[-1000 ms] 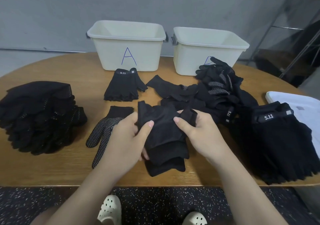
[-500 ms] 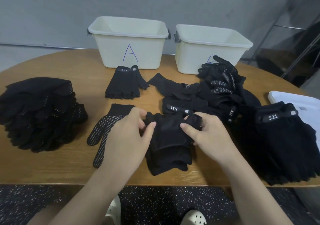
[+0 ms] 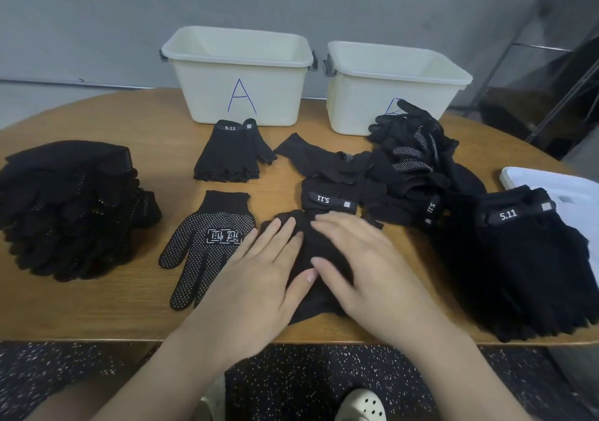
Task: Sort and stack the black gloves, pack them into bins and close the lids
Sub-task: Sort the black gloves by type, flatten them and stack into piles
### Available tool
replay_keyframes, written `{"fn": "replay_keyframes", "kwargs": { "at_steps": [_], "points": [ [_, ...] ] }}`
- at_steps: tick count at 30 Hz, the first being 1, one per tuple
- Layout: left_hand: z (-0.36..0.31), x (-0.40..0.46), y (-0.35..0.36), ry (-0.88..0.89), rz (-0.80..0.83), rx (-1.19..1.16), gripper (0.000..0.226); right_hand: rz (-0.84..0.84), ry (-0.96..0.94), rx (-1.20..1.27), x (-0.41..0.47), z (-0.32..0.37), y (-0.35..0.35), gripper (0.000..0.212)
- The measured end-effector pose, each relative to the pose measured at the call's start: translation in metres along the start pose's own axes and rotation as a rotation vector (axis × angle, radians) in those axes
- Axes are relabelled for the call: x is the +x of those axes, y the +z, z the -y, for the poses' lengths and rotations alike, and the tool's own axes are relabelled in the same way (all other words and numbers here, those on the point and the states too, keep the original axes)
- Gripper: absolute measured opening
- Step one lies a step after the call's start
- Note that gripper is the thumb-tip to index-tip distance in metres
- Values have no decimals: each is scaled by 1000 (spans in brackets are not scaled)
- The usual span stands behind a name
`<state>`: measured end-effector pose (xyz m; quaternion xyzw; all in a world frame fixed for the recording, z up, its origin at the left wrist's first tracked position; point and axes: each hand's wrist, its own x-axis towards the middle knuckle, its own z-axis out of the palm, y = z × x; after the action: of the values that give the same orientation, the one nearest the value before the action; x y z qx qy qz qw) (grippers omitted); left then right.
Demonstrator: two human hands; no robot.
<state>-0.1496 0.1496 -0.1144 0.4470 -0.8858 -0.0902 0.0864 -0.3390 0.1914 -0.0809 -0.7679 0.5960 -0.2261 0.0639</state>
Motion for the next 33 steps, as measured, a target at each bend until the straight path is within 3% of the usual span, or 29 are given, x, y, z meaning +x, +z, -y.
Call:
{"fn": "replay_keyframes", "kwargs": {
  "at_steps": [3,6,11,16,20,23,26,29,33],
  "points": [
    [-2,-1,2,-13,8,19,80,204,77,-31,1,-5,12,59],
    [1,0,9,-31,-1,16,76,334,134,-30,0,-13,15,58],
    [7,-1,19,-17,-37,84,67,381,152,-44,-6,-16,16,59],
    [6,-3,9,13,3,62,74,380,169,-38,-15,-18,13,61],
    [6,-4,1,10,55,29,80,229,179,26,-12,-17,8,61],
    [8,-4,-4,16,79,-1,77,-55,153,33,7,-25,6,43],
    [6,-2,-9,40,104,4,73,-219,110,38,32,-40,3,26],
    [4,3,-12,56,116,-16,73,-291,110,7,53,-55,5,20],
    [7,16,-17,52,-15,-98,71,-281,128,-8,74,-66,14,24]
  ]
}}
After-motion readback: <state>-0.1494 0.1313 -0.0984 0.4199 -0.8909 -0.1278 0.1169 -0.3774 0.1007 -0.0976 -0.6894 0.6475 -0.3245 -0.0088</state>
